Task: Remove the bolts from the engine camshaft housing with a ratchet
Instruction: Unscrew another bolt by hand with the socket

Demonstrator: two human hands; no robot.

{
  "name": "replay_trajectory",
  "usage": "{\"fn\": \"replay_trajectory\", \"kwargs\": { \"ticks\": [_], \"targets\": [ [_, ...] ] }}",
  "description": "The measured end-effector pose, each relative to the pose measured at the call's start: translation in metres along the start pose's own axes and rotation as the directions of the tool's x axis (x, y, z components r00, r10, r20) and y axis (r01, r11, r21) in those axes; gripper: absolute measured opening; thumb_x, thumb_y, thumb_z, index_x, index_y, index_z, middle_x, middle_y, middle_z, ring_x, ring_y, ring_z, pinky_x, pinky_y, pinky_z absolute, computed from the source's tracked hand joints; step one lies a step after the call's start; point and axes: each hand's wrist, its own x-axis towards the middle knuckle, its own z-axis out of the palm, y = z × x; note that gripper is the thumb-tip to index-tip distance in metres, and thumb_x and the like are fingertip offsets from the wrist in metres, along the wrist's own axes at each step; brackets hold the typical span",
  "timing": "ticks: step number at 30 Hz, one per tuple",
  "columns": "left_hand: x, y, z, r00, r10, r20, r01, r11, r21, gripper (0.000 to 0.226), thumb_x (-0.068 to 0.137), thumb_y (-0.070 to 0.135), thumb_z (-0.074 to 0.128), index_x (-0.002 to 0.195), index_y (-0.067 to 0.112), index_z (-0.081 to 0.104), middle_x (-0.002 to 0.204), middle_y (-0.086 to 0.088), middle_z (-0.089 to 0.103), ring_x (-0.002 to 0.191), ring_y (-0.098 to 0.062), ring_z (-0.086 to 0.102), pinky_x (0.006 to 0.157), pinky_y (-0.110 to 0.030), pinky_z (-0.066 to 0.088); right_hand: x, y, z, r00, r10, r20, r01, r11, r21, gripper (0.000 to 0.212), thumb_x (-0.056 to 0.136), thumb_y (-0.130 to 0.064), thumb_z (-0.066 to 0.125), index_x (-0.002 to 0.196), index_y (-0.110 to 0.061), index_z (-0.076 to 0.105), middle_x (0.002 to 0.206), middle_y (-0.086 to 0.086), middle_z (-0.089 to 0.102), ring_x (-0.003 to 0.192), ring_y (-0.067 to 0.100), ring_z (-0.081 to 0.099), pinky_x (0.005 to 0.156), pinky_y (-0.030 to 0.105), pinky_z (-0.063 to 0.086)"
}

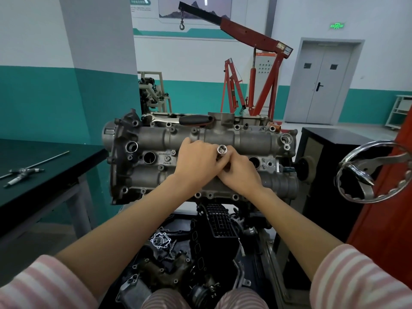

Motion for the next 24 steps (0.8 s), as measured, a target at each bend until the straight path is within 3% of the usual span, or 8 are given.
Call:
{"fn": "replay_trajectory", "kwargs": {
  "ticks": [3,6,8,10,15,19,21,24],
  "targets": [
    [0.002,-0.001,-0.004,0.996,-0.039,0.079,0.035,0.998,0.048,0.057,0.095,0.055,0.032,0.05,0.02,0.031,0.048,0.007,0.034,0.056,-0.018,0.041,0.068,-0.031,0.021,0.001,-0.003,-0.001,0.997,0.072,-0.003,-0.072,0.993,0.096,0.028,0.079,-0.036,0.062,0.082,-0.028,0.035,0.068,-0.011,0.055,0.062,0.005,0.053,0.048,0.026,0.034],
    [-0.005,-0.003,-0.005,0.997,-0.042,0.064,0.041,0.999,0.021,0.05,0.093,0.058,0.031,0.063,0.019,0.039,0.065,0.004,0.057,0.072,-0.02,0.056,0.07,-0.033,0.025,0.002,-0.006,-0.003,0.993,0.117,-0.032,-0.108,0.975,0.194,0.022,0.077,-0.027,0.062,0.075,-0.02,0.042,0.068,-0.004,0.053,0.062,0.015,0.049,0.056,0.037,0.04],
    [-0.011,-0.005,-0.006,0.999,-0.027,0.021,0.027,0.999,-0.024,0.038,0.092,0.055,0.036,0.077,0.02,0.039,0.083,0.002,0.062,0.083,-0.02,0.058,0.071,-0.033,0.028,0.002,-0.009,-0.005,0.994,0.101,-0.036,-0.094,0.983,0.158,0.021,0.08,-0.023,0.06,0.07,-0.021,0.042,0.069,-0.005,0.05,0.063,0.015,0.046,0.059,0.039,0.041],
    [-0.014,-0.008,-0.008,1.0,-0.002,0.002,0.002,0.999,-0.054,0.032,0.091,0.051,0.04,0.083,0.02,0.038,0.088,0.002,0.06,0.085,-0.02,0.057,0.071,-0.033,0.03,0.0,-0.013,-0.005,0.998,0.054,-0.033,-0.052,0.997,0.057,0.028,0.083,-0.02,0.059,0.066,-0.024,0.037,0.07,-0.005,0.047,0.064,0.016,0.045,0.058,0.037,0.039],
    [-0.011,-0.002,-0.02,0.998,0.066,-0.014,-0.067,0.996,-0.06,0.026,0.092,0.04,0.042,0.099,0.016,0.05,0.094,0.002,0.057,0.088,-0.019,0.055,0.075,-0.034,0.036,-0.003,-0.019,-0.011,0.999,-0.04,-0.007,0.039,0.996,-0.077,0.011,0.089,-0.017,0.053,0.082,-0.008,0.05,0.085,0.005,0.054,0.074,0.023,0.053,0.062,0.037,0.042],
    [-0.011,0.004,-0.03,0.995,0.088,0.038,-0.068,0.93,-0.36,0.024,0.092,0.024,0.049,0.113,0.013,0.056,0.108,-0.001,0.061,0.097,-0.018,0.058,0.082,-0.032,0.043,-0.007,-0.023,-0.016,0.996,-0.088,0.02,0.09,0.98,-0.177,0.016,0.086,-0.01,0.05,0.096,-0.002,0.06,0.102,0.012,0.055,0.086,0.029,0.055,0.07,0.041,0.045],
    [-0.012,0.006,-0.036,0.987,0.1,0.124,-0.024,0.864,-0.504,0.034,0.092,0.015,0.051,0.126,0.011,0.053,0.12,-0.004,0.062,0.107,-0.018,0.057,0.092,-0.032,0.044,-0.009,-0.025,-0.017,0.999,-0.03,-0.016,0.027,0.988,-0.152,0.018,0.086,-0.013,0.051,0.098,-0.002,0.059,0.104,0.011,0.054,0.089,0.028,0.054,0.071,0.037,0.044],
    [-0.014,0.005,-0.042,0.982,0.093,0.166,0.011,0.842,-0.539,0.044,0.092,0.007,0.053,0.135,0.008,0.046,0.126,-0.009,0.06,0.116,-0.021,0.055,0.097,-0.025,0.039,-0.016,-0.031,-0.016,0.992,0.091,-0.093,-0.09,0.996,0.011,0.024,0.085,-0.02,0.057,0.107,-0.01,0.056,0.099,0.002,0.051,0.088,0.021,0.055,0.073,0.034,0.046]
  ]
}}
